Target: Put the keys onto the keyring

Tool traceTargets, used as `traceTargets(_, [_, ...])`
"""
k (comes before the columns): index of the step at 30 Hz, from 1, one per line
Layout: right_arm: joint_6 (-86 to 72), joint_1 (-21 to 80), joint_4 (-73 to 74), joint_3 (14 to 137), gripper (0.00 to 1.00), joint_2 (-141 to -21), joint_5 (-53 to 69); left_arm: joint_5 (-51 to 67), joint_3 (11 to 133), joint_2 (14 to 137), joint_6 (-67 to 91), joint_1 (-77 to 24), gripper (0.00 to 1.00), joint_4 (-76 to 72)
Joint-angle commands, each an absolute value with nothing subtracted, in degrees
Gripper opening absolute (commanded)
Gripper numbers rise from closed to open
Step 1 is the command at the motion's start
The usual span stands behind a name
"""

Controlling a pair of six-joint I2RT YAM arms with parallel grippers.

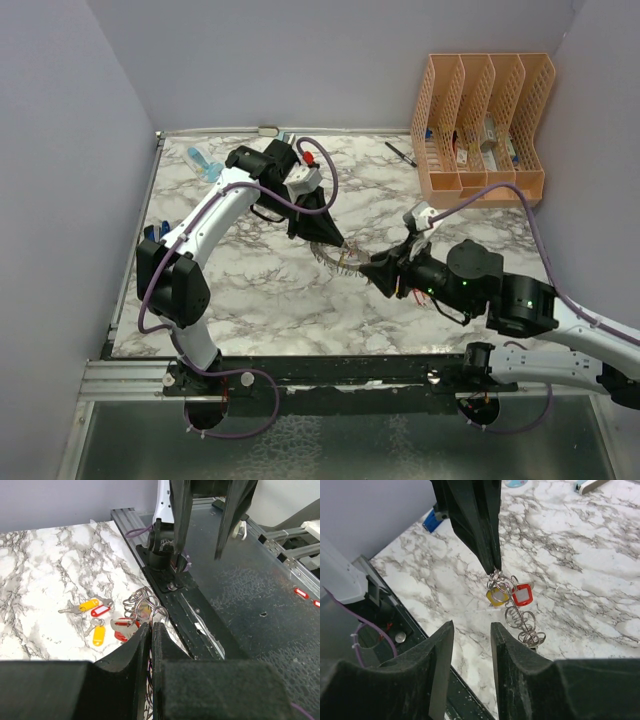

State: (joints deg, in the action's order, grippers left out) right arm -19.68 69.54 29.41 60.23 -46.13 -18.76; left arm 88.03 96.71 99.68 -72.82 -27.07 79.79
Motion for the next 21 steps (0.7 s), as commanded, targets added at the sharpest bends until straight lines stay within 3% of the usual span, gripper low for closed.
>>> traceTargets(1, [-16.89, 69.79, 25.08, 58.36, 0.37, -47.32, -19.68, 93.14, 96.47, 97.55, -70.84, -26.66, 0.0, 80.42])
traceTargets(11, [-28.09, 69.87, 14.04, 50.36, 0.36, -50.68, -11.37, 93.9, 96.99, 98.55, -67.33, -24.27, 0.0, 80.42])
traceTargets(18, [-27.51, 77.09, 23.06, 61.8, 0.34, -57.48, -20.17, 95.69, 97.9, 99.16, -65.39, -21.94, 0.0, 80.42])
traceTargets(21, [-20.85, 82.17, 27.32, 68.53, 0.39, -57.39, -27.62, 95.87, 98.21, 99.15, -64.63, -21.29, 0.0, 80.42])
